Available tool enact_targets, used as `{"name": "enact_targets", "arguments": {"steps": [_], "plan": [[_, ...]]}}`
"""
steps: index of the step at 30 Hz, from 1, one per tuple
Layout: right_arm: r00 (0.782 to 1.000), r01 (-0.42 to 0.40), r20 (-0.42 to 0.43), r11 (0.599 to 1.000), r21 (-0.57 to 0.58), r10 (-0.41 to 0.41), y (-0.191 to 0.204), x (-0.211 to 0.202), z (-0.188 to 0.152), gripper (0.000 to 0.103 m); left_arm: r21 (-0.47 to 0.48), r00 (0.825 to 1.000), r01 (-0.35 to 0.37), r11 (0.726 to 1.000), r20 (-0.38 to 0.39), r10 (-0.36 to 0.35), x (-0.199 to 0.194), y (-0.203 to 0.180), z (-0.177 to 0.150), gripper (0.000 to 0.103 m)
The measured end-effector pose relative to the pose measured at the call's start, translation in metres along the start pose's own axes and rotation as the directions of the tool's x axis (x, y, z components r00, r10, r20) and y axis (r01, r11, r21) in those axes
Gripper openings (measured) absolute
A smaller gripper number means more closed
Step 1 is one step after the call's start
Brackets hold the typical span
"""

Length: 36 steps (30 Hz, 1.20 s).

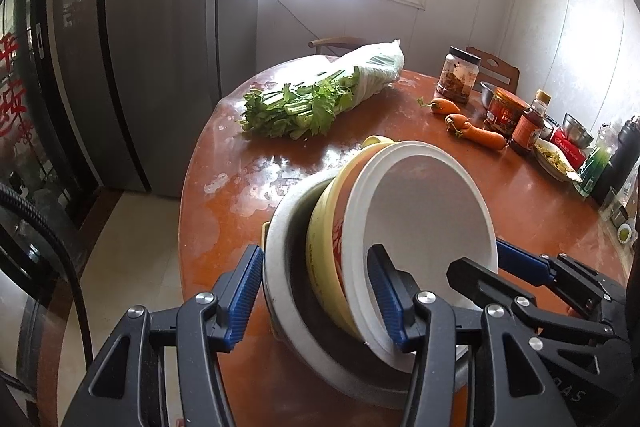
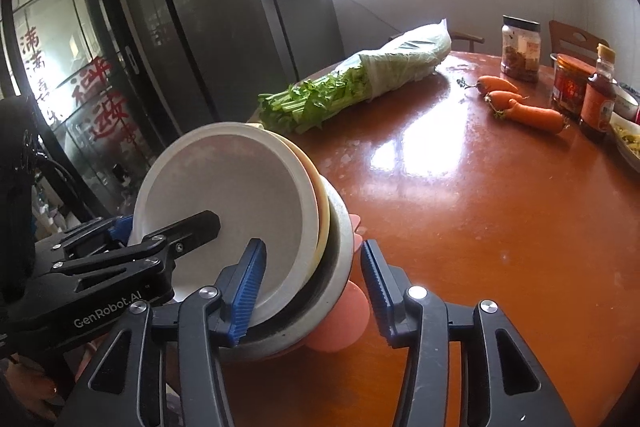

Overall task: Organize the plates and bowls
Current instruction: 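Carry the nested bowls with the left gripper over the plate stack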

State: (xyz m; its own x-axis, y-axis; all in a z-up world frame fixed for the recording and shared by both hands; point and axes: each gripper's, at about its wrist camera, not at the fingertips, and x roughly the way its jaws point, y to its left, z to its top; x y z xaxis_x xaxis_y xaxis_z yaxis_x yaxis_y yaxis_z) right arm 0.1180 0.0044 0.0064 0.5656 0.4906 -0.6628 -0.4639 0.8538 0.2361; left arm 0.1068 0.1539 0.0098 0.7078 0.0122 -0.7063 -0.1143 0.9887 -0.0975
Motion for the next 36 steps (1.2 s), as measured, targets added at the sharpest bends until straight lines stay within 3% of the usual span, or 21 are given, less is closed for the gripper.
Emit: {"name": "enact_targets", "arguments": {"steps": [13,23,26,29,36], "plan": [[1.0,-0.017,0.008,1.0,0.018,0.017,-0.003,-0.009,-0.001,0.058,-0.007,1.0,-0.01,1.0,0.008,0.01,-0.007,0.001,0.0,0.056],[1.0,-0.025,-0.006,0.999,0.04,0.026,-0.006,-0.005,-0.003,0.063,-0.033,1.0,-0.006,0.999,0.021,0.007,-0.015,0.008,-0.002,0.066],[1.0,-0.026,-0.009,0.998,0.054,0.026,-0.007,-0.004,-0.003,0.066,-0.045,1.0,-0.016,0.999,0.005,0.016,-0.011,0.011,-0.004,0.073],[0.999,-0.027,-0.016,0.998,0.064,0.028,-0.008,-0.001,-0.003,0.067,-0.054,1.0,-0.011,0.998,-0.026,0.01,-0.002,0.012,-0.005,0.074],[0.999,-0.039,-0.035,0.996,0.079,0.042,-0.013,0.007,-0.004,0.067,-0.064,0.993,0.064,0.996,-0.098,-0.07,0.024,0.007,-0.006,0.075]]}}
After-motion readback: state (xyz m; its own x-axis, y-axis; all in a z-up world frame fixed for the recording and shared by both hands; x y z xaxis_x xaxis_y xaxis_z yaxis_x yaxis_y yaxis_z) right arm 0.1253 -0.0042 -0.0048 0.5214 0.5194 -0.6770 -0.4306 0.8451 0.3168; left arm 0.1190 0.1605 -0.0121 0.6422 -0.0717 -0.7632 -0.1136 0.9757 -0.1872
